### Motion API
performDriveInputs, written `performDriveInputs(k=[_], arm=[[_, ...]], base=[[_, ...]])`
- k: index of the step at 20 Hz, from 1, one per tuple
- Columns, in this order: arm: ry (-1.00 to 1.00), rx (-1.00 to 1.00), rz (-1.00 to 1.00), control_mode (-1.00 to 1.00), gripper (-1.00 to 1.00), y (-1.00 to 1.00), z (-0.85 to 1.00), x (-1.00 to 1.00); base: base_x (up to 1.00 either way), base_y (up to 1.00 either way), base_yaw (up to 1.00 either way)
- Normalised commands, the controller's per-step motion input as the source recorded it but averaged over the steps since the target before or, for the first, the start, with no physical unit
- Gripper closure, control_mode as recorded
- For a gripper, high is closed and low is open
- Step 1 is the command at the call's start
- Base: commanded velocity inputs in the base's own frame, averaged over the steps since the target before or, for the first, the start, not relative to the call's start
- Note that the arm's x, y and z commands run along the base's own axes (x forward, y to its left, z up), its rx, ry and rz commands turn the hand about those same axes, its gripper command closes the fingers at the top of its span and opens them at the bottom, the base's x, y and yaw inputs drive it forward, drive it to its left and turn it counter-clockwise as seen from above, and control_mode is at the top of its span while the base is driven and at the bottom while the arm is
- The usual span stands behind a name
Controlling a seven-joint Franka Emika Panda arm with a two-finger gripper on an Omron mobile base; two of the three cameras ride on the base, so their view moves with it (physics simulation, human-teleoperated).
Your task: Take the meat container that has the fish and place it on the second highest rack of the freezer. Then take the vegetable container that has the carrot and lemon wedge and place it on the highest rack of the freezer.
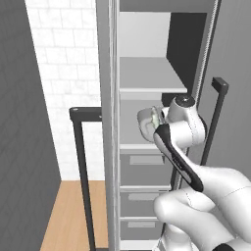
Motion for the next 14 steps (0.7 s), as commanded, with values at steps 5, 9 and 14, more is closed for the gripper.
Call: performDriveInputs(k=[5,9,14], arm=[[-0.01,0.0,0.0,-1.0,1.0,0.0,-0.37,0.63],[0.0,0.0,0.0,-1.0,1.0,0.0,-0.17,0.76],[0.01,0.0,0.0,-1.0,1.0,0.0,-0.14,0.79]], base=[[0.0,0.0,0.0],[0.0,0.0,0.0],[0.0,0.0,0.0]])
